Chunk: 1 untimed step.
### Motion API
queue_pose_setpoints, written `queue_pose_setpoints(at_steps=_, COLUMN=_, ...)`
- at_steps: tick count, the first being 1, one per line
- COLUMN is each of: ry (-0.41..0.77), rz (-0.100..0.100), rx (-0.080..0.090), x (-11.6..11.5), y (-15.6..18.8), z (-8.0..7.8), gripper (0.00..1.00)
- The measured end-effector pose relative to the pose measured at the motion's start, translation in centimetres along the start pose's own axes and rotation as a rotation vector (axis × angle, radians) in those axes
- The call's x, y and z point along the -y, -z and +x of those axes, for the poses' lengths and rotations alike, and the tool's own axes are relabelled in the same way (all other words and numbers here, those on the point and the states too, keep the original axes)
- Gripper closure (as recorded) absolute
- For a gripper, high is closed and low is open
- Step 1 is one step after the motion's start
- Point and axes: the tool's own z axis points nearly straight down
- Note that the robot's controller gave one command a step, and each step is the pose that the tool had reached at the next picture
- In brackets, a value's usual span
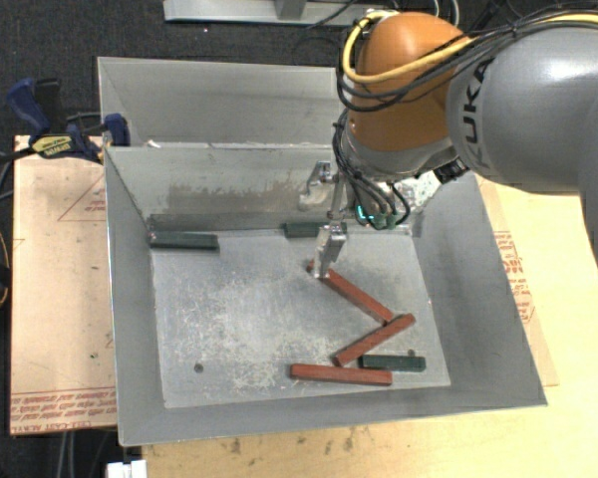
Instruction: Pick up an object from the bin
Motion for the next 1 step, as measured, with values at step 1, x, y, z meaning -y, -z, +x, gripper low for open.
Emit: queue_pose_setpoints(at_steps=1, ry=-0.002, rz=0.000, rx=0.008, x=0.06, y=0.49, z=-0.15, gripper=1.00)
